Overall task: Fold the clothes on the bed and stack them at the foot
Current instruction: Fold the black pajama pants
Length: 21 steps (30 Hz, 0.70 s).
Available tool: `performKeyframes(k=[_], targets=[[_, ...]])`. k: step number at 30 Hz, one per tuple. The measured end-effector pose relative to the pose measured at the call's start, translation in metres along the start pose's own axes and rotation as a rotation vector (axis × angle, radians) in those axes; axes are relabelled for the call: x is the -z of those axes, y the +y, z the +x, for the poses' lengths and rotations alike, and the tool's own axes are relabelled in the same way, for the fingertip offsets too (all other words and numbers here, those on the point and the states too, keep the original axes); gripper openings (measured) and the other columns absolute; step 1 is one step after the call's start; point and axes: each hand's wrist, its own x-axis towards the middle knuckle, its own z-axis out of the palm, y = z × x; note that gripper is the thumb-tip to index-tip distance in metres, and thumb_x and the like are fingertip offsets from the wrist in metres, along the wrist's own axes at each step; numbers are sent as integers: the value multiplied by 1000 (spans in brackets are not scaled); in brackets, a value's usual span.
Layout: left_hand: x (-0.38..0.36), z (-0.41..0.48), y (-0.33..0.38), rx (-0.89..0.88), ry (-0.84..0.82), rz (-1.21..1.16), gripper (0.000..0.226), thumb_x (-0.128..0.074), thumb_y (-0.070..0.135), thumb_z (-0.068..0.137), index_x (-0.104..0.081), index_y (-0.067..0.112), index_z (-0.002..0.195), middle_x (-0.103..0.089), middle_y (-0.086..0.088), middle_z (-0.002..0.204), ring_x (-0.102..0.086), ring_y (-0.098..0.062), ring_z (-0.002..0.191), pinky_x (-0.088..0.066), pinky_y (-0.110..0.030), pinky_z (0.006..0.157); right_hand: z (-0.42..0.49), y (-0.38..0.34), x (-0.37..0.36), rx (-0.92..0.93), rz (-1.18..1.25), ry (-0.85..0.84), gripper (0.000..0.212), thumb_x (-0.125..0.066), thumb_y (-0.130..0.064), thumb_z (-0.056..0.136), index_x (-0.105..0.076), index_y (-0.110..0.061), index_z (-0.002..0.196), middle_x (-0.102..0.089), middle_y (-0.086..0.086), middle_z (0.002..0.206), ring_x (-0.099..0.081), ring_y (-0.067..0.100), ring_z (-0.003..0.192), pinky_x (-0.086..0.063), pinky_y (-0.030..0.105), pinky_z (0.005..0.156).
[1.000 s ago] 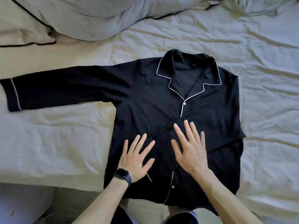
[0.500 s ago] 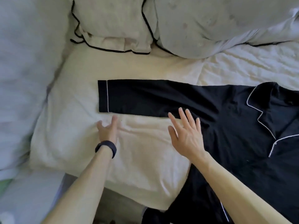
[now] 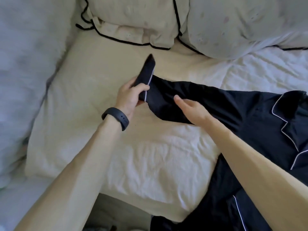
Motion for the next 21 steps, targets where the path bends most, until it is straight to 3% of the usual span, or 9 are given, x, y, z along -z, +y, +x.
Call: performKeyframes(k=[3, 5, 8, 9, 10, 13, 16, 19, 21], targets=[[-67, -38, 11, -153, -270, 173, 30, -67, 1, 88, -74, 24, 106, -72, 8, 87, -67, -8, 82, -55, -23, 76, -51, -11, 49, -26, 676, -22, 89, -55, -87, 75, -58, -27, 142, -68, -5, 130, -66, 21, 121, -52, 35, 91], [-121, -66, 6, -175, -500, 264, 39, -69, -1, 89, -68, 12, 126, -74, 0, 107, -68, -12, 103, -54, -30, 97, -89, 2, 81, 0, 935, -36, 80, -65, -77, 78, -64, -18, 132, -73, 7, 122, -72, 29, 109, -59, 44, 86], [-195, -112, -12, -145, -753, 333, 39, -74, 9, 88, -68, 12, 127, -74, -6, 115, -66, -10, 111, -51, -29, 102, -144, 55, 121, -26, 1060, 373, 19, -69, -22, 96, -67, -4, 103, -75, 16, 95, -73, 40, 90, -60, 43, 73], [-215, -126, -21, -118, -808, 319, 31, -74, 14, 89, -72, 13, 121, -75, -4, 109, -67, -6, 104, -52, -22, 96, -164, 80, 131, -73, 1108, 498, 9, -64, -10, 97, -68, -6, 104, -76, 14, 92, -74, 37, 86, -59, 42, 71], [-234, -140, -33, -90, -833, 304, 23, -71, 20, 90, -76, 15, 112, -77, 0, 103, -68, -3, 97, -52, -17, 88, -184, 108, 139, -129, 1170, 586, 15, -60, -5, 97, -69, -7, 109, -76, 13, 95, -74, 32, 86, -58, 39, 72], [-277, -177, -85, -141, -621, 486, 19, -66, 34, 89, -76, 22, 99, -73, 8, 100, -65, -6, 96, -50, -27, 87, -250, 204, 155, -300, 1457, 681, 31, -56, -7, 98, -68, -6, 126, -74, 12, 118, -71, 29, 108, -53, 41, 98], [-299, -205, -151, -316, -394, 914, 33, -67, 28, 87, -64, 26, 119, -56, 6, 127, -52, -14, 119, -44, -35, 103, -310, 308, 152, -417, 1646, 670, 23, -52, -13, 100, -71, -8, 113, -75, 7, 116, -73, 26, 107, -55, 45, 98], [-310, -222, -203, -394, -272, 1289, 66, -61, 23, 85, -42, 22, 147, -29, -6, 158, -28, -28, 145, -29, -43, 117, -340, 409, 136, -625, 1604, 810, 17, -58, -14, 98, -59, -10, 115, -69, 6, 120, -66, 31, 119, -48, 50, 106], [-315, -225, -226, -337, -183, 1459, 82, -58, 19, 84, -23, 23, 157, -9, -9, 166, -14, -34, 151, -21, -53, 120, -347, 463, 122, -770, 1433, 876, 27, -64, -17, 97, -61, -10, 123, -68, 8, 118, -65, 32, 111, -50, 47, 97]])
